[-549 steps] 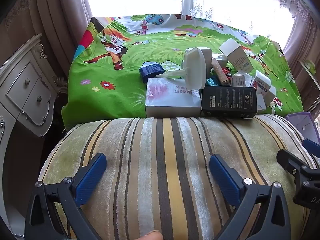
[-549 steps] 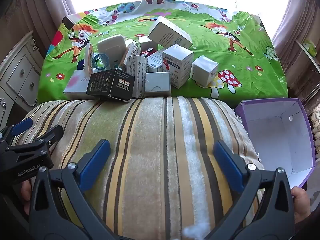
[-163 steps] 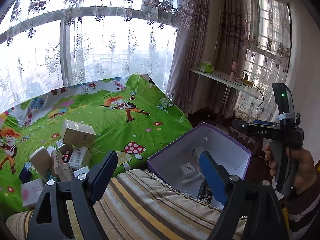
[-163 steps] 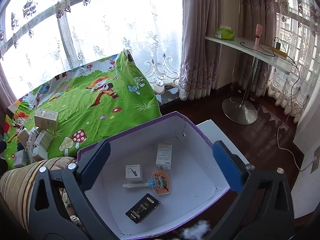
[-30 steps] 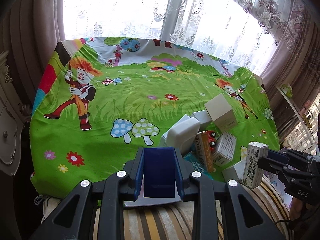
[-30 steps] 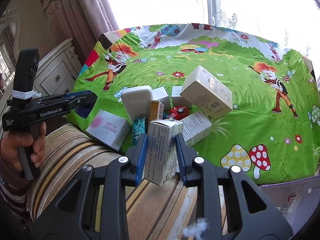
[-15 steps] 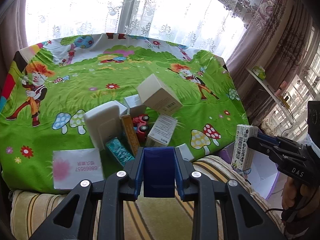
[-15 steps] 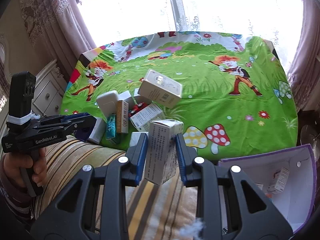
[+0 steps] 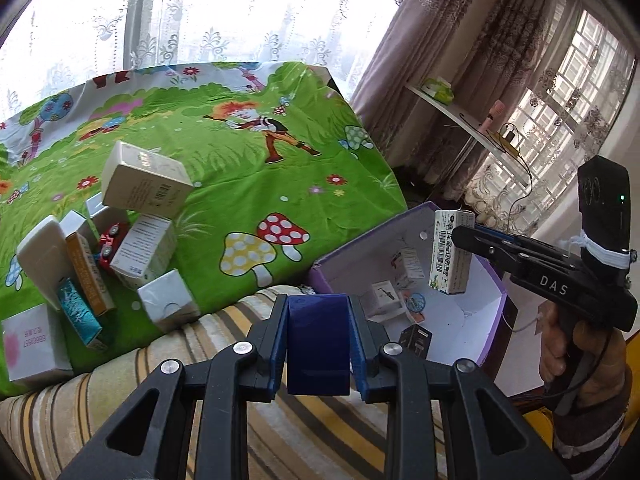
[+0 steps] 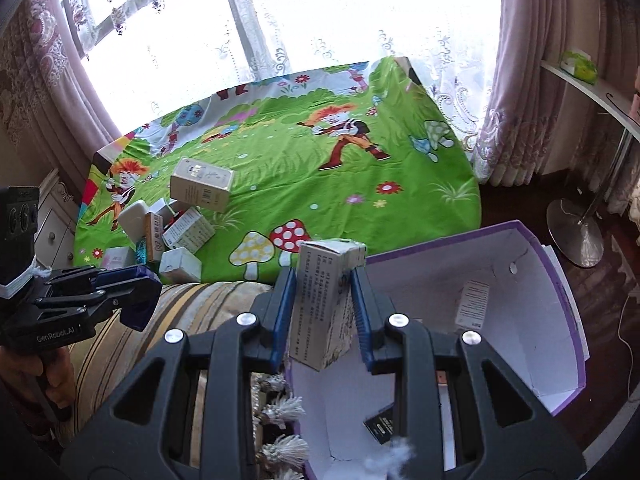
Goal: Organize rigid objects
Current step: 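Carry the navy box and medicine box into the purple box and release both, then lift both open tools away from the purple box, then move both open tools back over the boxes on the bed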
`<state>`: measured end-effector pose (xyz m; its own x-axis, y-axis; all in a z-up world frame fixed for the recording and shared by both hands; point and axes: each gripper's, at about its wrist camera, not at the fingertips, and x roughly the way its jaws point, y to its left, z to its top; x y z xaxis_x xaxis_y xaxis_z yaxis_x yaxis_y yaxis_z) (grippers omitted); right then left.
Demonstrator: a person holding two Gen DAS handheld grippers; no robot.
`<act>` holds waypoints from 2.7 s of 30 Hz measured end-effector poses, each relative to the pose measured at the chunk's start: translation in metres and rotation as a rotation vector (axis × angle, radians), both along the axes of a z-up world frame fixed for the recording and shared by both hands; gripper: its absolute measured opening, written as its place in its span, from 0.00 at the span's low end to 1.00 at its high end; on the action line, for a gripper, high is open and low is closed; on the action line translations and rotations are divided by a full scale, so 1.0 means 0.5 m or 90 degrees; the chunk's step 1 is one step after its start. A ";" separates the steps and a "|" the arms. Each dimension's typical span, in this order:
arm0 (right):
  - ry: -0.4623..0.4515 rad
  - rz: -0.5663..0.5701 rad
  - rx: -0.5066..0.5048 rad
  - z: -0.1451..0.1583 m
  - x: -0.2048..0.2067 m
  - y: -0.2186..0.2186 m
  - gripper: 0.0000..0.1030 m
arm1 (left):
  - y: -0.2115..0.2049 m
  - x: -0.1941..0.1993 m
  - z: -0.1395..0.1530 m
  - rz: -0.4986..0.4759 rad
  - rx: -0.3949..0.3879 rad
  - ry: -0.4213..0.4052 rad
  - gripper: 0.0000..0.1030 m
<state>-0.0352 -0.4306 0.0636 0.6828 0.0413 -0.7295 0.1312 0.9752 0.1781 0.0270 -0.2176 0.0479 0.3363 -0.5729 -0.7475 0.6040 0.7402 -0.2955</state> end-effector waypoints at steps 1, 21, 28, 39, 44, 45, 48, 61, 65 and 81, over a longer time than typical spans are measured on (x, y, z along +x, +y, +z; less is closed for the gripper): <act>0.000 -0.013 -0.003 0.000 -0.008 -0.016 0.32 | -0.014 -0.007 0.000 -0.011 -0.003 0.004 0.28; 0.014 -0.146 -0.012 0.004 -0.072 -0.137 0.57 | -0.066 -0.046 0.013 -0.078 -0.063 0.025 0.57; 0.018 -0.114 -0.029 0.009 -0.052 -0.098 0.57 | -0.029 -0.030 0.012 -0.046 -0.067 0.026 0.57; 0.035 -0.051 -0.019 -0.003 -0.019 -0.033 0.62 | 0.117 0.025 -0.006 0.077 -0.094 0.060 0.57; 0.047 -0.028 -0.022 -0.010 -0.003 -0.004 0.63 | 0.212 0.048 -0.023 0.154 -0.101 0.075 0.57; 0.050 -0.025 -0.022 -0.012 0.001 0.001 0.63 | 0.230 0.053 -0.026 0.168 -0.103 0.078 0.57; 0.060 -0.010 -0.022 -0.019 0.011 0.019 0.63 | 0.277 0.061 -0.033 0.204 -0.105 0.082 0.57; 0.078 0.053 -0.002 -0.031 0.092 0.112 0.83 | 0.384 0.095 -0.048 0.284 -0.097 0.088 0.57; 0.076 0.069 0.023 -0.024 0.138 0.138 0.89 | 0.392 0.115 -0.043 0.285 -0.082 0.079 0.57; 0.115 0.137 0.161 -0.029 0.361 0.262 1.00 | 0.396 0.262 -0.043 0.254 0.054 0.008 0.61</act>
